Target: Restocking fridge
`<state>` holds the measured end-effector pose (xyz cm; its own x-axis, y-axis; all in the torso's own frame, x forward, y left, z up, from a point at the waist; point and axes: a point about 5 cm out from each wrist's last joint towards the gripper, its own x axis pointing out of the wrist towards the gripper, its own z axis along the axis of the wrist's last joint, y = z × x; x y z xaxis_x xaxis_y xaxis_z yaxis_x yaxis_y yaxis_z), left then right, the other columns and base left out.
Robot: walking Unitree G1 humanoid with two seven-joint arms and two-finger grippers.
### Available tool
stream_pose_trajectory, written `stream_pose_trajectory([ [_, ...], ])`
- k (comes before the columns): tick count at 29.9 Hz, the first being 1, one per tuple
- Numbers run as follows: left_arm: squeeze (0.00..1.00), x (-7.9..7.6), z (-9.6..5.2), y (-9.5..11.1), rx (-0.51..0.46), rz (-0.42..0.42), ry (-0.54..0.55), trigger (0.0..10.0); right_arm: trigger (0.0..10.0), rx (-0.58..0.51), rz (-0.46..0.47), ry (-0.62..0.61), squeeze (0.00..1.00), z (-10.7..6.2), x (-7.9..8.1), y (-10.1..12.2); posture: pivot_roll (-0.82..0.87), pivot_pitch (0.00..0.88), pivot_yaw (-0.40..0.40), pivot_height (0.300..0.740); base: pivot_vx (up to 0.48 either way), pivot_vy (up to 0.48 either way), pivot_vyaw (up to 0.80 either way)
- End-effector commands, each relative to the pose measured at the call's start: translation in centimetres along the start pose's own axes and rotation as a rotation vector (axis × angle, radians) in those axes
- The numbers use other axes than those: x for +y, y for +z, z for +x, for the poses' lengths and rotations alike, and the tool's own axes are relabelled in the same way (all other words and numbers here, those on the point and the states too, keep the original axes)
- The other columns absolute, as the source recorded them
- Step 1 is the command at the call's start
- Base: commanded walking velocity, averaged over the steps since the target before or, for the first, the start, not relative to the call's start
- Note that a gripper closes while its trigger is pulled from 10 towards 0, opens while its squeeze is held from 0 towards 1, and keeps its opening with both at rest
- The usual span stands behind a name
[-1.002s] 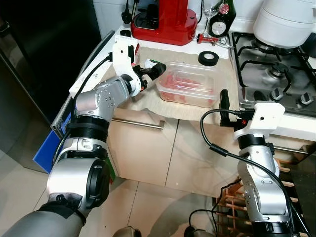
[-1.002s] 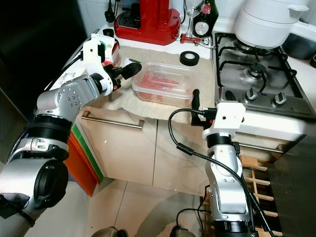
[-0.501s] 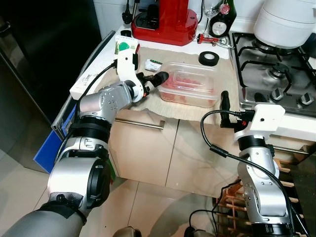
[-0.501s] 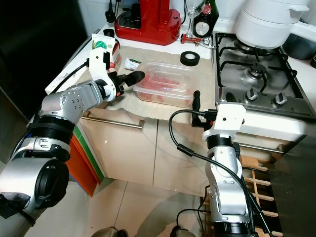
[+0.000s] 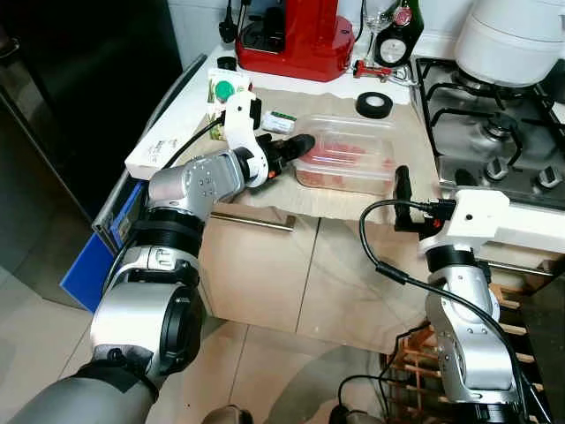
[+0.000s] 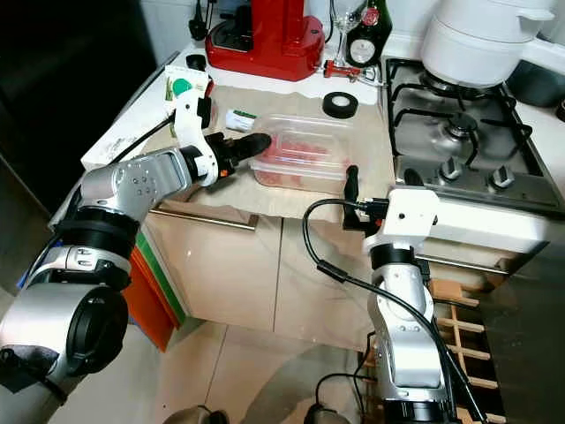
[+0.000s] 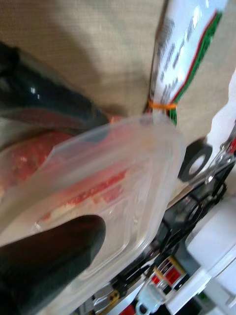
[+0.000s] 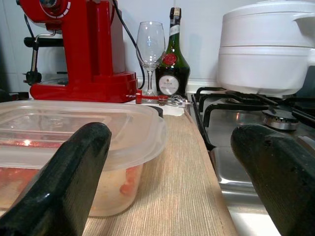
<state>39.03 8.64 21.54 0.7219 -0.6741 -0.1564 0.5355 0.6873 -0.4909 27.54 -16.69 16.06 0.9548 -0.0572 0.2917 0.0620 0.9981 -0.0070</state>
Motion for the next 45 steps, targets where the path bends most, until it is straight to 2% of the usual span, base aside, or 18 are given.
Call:
stream_pose_trajectory([
  [1,0.0,-0.4,0.0,-0.1,0.012,0.012,-0.027,0.0,10.0,-0.007,-0.003,-0.009,0.0,0.0,-0.2,0.3,-0.01,0.076,0.02,0.74,0.0,0.0,0.0],
  [8,0.0,-0.2,-0.1,-0.2,-0.001,0.02,-0.026,0.0,10.0,-0.005,-0.003,-0.008,0.0,0.0,-0.1,0.3,0.0,0.076,0.018,0.74,0.0,0.0,0.0],
  [12,0.0,-0.1,-0.3,0.7,-0.073,-0.002,-0.024,0.0,10.0,-0.005,-0.003,-0.007,0.0,0.1,-0.1,0.3,0.0,0.076,0.017,0.74,0.0,0.0,0.0],
  [15,0.0,-0.7,-0.7,2.4,-0.193,-0.026,-0.066,0.0,10.0,-0.004,-0.003,-0.008,0.0,0.1,-0.2,0.2,0.0,0.077,0.016,0.74,0.0,0.0,0.0],
  [20,0.0,-1.2,-1.2,3.6,-0.286,-0.038,-0.109,0.0,10.0,-0.005,-0.005,-0.008,0.0,0.1,-0.2,0.2,-0.01,0.078,0.016,0.74,0.0,0.0,0.0],
  [26,0.0,-1.5,-1.8,3.9,-0.342,0.056,-0.105,0.0,10.0,-0.003,-0.007,-0.012,0.0,0.0,-0.3,0.2,0.0,0.078,0.018,0.74,0.0,0.0,0.0],
  [27,0.0,-1.9,-2.4,3.6,-0.364,0.14,-0.124,0.0,10.0,-0.001,-0.01,-0.018,0.0,-0.1,-0.4,0.1,0.0,0.077,0.018,0.74,0.0,0.0,0.0],
  [28,0.0,-2.0,-2.6,3.4,-0.364,0.159,-0.127,0.0,10.0,0.001,-0.011,-0.019,0.0,-0.2,-0.4,0.0,0.0,0.077,0.018,0.74,0.0,0.0,0.0],
  [35,0.0,-1.5,-3.2,3.2,-0.419,0.15,-0.103,0.0,10.0,0.004,-0.012,-0.011,0.0,-0.1,-0.3,-0.1,0.01,0.068,0.016,0.74,0.0,0.0,0.0],
  [37,0.0,-1.5,-3.8,3.6,-0.458,0.229,-0.058,0.0,10.0,0.002,-0.014,-0.011,0.0,0.0,-0.3,-0.2,0.01,0.064,0.017,0.74,0.0,0.0,0.0],
  [40,0.0,-1.4,-3.9,3.6,-0.464,0.252,-0.041,0.0,10.0,0.001,-0.014,-0.011,0.0,0.0,-0.3,-0.2,0.01,0.064,0.017,0.74,0.0,0.0,0.0],
  [44,0.0,-1.2,-3.9,2.7,-0.451,0.346,-0.004,0.0,10.0,0.002,-0.019,-0.013,0.0,0.0,-0.3,-0.3,0.01,0.058,0.019,0.74,0.0,0.0,0.0],
  [45,0.0,-1.1,-3.8,2.5,-0.447,0.361,0.018,1.8,10.0,0.003,-0.02,-0.013,0.0,0.0,-0.3,-0.3,0.01,0.058,0.019,0.74,0.0,0.0,0.0],
])
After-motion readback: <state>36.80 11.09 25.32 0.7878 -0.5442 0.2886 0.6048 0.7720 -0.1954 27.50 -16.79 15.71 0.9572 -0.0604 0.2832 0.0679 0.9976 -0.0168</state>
